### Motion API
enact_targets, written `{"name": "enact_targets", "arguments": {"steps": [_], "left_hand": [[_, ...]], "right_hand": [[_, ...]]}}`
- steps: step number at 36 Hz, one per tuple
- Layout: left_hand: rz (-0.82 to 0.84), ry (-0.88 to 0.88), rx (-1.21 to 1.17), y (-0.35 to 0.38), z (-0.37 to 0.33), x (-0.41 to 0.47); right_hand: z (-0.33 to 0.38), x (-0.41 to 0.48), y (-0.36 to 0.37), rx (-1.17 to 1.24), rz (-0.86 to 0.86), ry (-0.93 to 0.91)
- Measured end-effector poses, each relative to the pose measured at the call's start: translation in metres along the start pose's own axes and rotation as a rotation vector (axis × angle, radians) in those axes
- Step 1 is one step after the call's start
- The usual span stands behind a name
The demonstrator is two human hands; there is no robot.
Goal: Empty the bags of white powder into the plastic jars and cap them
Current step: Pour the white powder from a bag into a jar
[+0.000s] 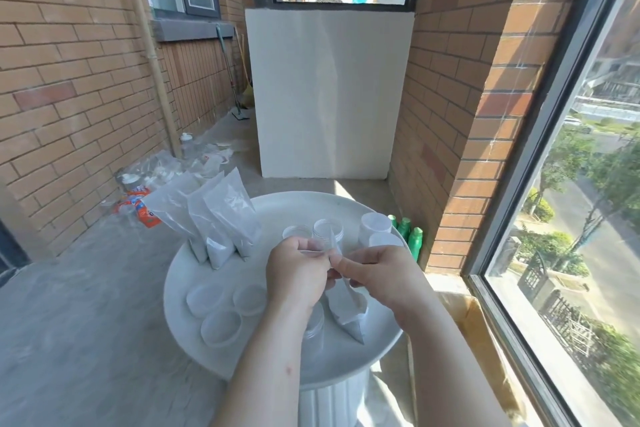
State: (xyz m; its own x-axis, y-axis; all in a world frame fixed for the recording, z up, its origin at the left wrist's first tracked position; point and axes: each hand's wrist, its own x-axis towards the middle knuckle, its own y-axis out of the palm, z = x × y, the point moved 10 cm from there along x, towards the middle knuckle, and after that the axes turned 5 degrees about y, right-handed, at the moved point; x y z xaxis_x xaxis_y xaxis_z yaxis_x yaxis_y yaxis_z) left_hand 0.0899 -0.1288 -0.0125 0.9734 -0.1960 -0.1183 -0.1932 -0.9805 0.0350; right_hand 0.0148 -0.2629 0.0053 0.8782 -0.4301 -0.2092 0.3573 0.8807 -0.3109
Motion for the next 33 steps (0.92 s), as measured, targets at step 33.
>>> {"name": "enact_targets", "arguments": {"steps": [33], "left_hand": [[-0.033,-0.040,-0.058,0.000,0.001,-0.006]], "right_hand": [[-0.003,0.012,-0.010,-0.278,-0.192,-0.069]]}}
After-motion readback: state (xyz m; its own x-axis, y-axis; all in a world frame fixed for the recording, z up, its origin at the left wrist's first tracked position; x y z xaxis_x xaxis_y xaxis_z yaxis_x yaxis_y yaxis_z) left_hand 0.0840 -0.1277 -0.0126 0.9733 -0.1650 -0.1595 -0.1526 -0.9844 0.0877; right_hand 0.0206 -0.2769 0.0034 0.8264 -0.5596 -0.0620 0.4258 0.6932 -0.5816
